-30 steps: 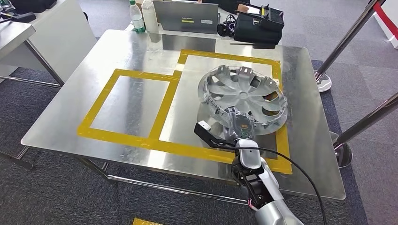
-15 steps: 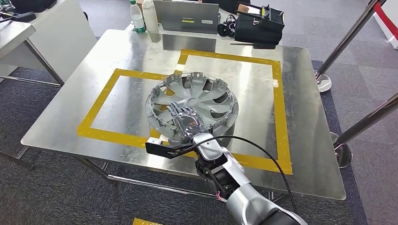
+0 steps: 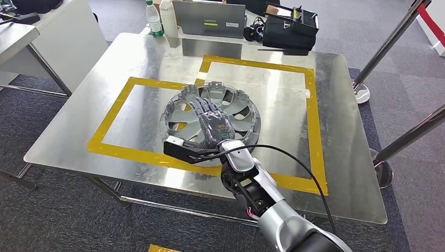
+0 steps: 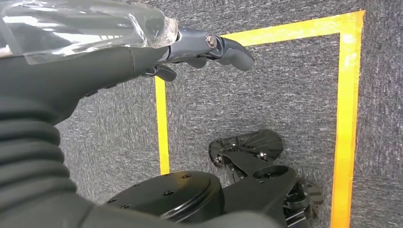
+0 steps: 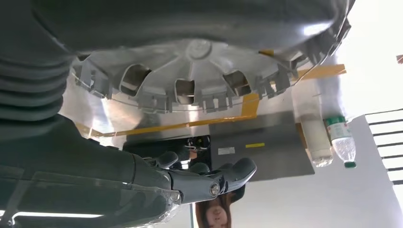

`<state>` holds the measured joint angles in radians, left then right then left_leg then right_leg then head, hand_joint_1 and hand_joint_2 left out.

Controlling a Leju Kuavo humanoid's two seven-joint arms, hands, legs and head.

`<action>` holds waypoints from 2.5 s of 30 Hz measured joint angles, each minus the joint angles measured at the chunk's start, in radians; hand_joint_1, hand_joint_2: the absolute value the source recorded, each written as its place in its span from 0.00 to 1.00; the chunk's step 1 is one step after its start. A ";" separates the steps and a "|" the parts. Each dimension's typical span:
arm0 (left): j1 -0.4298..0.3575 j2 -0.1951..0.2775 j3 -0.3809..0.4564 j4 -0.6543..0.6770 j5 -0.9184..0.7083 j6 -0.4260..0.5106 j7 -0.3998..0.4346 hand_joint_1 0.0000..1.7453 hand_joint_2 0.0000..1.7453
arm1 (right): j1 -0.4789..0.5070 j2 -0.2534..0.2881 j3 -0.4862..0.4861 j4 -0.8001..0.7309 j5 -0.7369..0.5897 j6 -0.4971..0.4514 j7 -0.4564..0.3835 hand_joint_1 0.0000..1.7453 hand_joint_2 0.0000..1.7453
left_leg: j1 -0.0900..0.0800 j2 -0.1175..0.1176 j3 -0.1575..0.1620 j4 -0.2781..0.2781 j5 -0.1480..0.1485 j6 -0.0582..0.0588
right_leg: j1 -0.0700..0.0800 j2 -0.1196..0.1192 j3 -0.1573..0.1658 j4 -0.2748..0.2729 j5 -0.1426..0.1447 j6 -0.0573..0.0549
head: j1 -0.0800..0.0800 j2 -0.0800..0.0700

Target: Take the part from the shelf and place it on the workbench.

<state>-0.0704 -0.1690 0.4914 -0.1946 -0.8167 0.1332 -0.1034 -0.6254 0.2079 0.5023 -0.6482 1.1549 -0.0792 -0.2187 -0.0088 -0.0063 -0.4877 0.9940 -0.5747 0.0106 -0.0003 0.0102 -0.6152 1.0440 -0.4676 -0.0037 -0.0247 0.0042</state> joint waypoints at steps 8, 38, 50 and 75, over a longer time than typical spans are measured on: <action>0.003 -0.002 0.034 0.000 0.030 0.030 -0.051 0.00 0.00 | 0.120 -0.049 -0.067 -0.326 -0.268 -0.219 -0.097 0.00 0.00 | 0.000 -0.002 0.000 0.000 0.000 0.000 | 0.000 -0.002 0.000 0.000 0.000 0.000 | 0.000 0.000; 0.012 -0.001 0.124 0.000 0.045 -0.021 -0.060 0.00 0.00 | 0.585 -0.104 -0.301 -1.393 -0.655 -0.374 -0.446 0.00 0.00 | -0.006 0.000 0.009 -0.009 0.008 0.019 | -0.009 -0.001 0.008 -0.007 0.004 0.018 | 0.000 0.000; 0.010 -0.001 0.123 0.000 0.031 -0.021 -0.052 0.00 0.00 | 0.610 -0.129 -0.296 -1.393 -0.648 -0.376 -0.432 0.00 0.00 | 0.004 0.009 -0.005 -0.005 0.025 0.015 | -0.020 -0.006 0.056 0.006 -0.026 0.041 | 0.002 0.000; -0.005 0.000 0.122 0.000 0.001 -0.033 -0.049 0.00 0.00 | 0.669 -0.140 -0.311 -1.403 -0.646 -0.379 -0.421 0.00 0.00 | 0.002 0.018 -0.030 -0.033 0.072 0.034 | -0.021 -0.010 -0.084 0.254 -0.140 0.047 | 0.003 0.000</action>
<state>-0.0759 -0.1687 0.6138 -0.1949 -0.8158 0.1003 -0.1522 0.0432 0.0679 0.1912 -2.0515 0.5089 -0.4585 -0.6394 -0.0068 0.0119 -0.5180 0.9612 -0.5025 0.0446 -0.0211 0.0000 -0.6989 1.2981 -0.6076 0.0433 -0.0217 0.0042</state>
